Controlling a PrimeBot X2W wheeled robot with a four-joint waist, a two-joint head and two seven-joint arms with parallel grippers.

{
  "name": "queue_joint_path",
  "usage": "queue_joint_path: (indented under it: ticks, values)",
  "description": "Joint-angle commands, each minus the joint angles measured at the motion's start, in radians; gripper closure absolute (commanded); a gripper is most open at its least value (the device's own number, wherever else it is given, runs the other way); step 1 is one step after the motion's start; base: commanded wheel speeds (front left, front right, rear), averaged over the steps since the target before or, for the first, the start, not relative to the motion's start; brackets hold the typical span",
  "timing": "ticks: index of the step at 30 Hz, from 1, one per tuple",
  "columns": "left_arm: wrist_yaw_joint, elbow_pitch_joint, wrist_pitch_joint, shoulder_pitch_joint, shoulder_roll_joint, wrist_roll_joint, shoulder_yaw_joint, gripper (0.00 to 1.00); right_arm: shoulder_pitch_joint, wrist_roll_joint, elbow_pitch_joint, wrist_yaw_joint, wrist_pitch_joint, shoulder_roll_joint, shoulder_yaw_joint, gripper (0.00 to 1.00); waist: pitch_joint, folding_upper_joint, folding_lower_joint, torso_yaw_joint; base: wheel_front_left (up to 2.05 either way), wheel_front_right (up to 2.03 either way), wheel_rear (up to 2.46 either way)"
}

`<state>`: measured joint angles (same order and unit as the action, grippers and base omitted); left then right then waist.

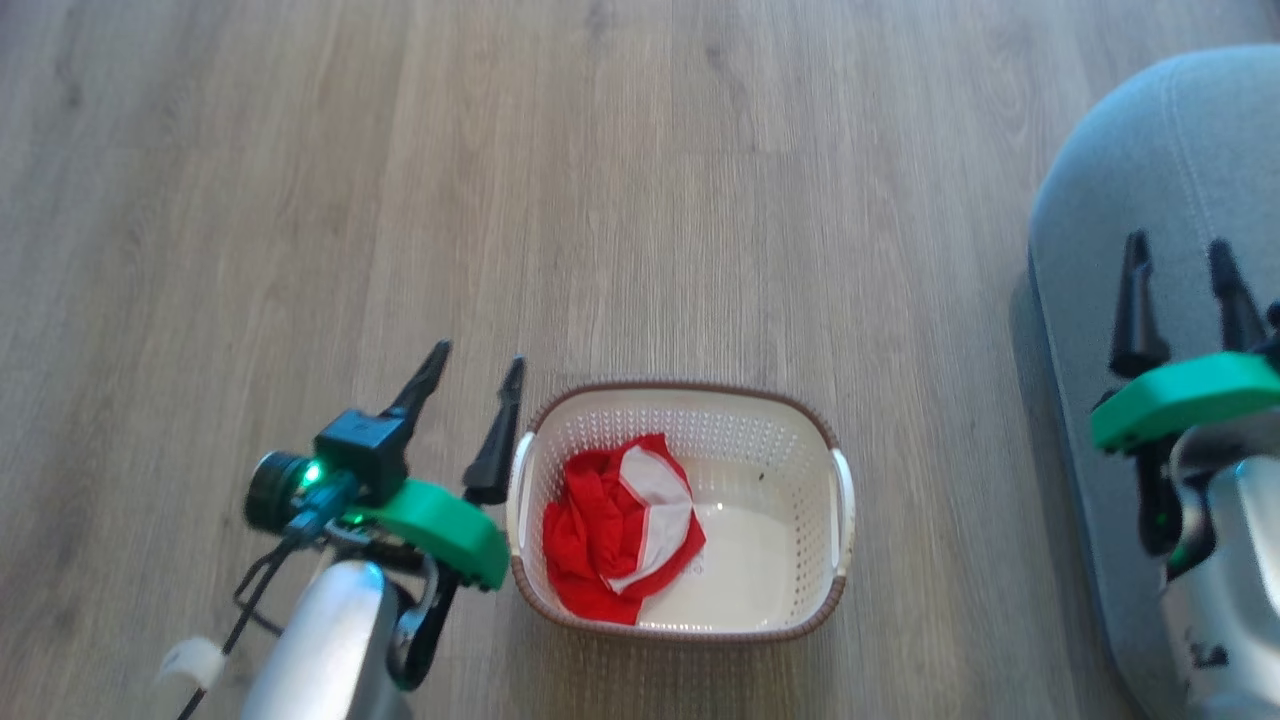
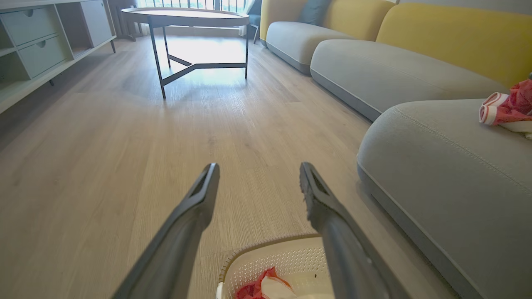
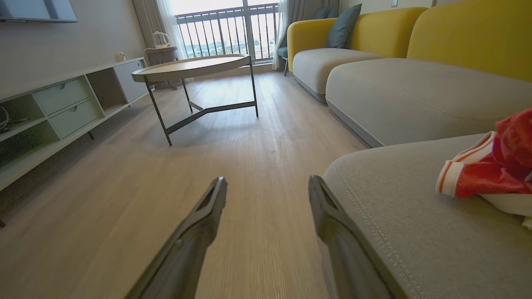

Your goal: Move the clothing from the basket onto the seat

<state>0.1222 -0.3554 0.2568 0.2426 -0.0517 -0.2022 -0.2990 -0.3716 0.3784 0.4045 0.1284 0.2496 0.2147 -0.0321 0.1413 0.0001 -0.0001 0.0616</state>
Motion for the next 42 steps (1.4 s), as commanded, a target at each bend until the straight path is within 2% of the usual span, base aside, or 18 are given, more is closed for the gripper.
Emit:
queue_joint_path:
  ticks: [1, 6, 10, 14, 27, 42]
  values:
    - [-0.01, 0.04, 0.005, 0.006, -0.001, 0.014, 0.061, 0.0, 0.017, -0.002, -0.04, 0.002, 0.012, -0.002, 0.031, 0.0, -0.029, -0.0001, 0.0001, 0.009, 0.0, 0.0, 0.0]
    - [-0.029, 0.053, 0.005, -0.056, 0.0, 0.034, 0.138, 0.0, 0.087, -0.02, -0.076, 0.002, 0.012, -0.024, 0.078, 0.0, -0.068, -0.0001, 0.0001, 0.006, 0.0, 0.0, 0.0]
    - [-0.054, 0.072, 0.005, -0.108, 0.001, 0.045, 0.191, 0.0, 0.151, -0.009, -0.094, 0.002, 0.012, -0.064, 0.073, 0.0, -0.096, -0.0001, 0.0001, 0.0, 0.0, 0.0, 0.0]
    - [-0.078, 0.094, 0.005, -0.157, 0.001, 0.041, 0.219, 0.0, 0.212, -0.032, -0.111, 0.002, 0.012, -0.078, 0.091, 0.0, -0.122, -0.0001, 0.0001, -0.006, 0.0, 0.0, 0.0]
    - [-0.105, 0.128, 0.005, -0.227, 0.001, 0.045, 0.245, 0.0, 0.337, -0.122, -0.158, 0.002, 0.012, -0.103, 0.108, 0.0, -0.158, -0.0001, 0.0001, -0.016, 0.0, 0.0, 0.0]
    - [-0.111, 0.131, 0.005, -0.235, 0.001, 0.046, 0.234, 0.0, 0.337, -0.162, -0.153, 0.002, 0.012, -0.115, 0.105, 0.0, -0.156, -0.0001, 0.0001, -0.02, 0.0, 0.0, 0.0]
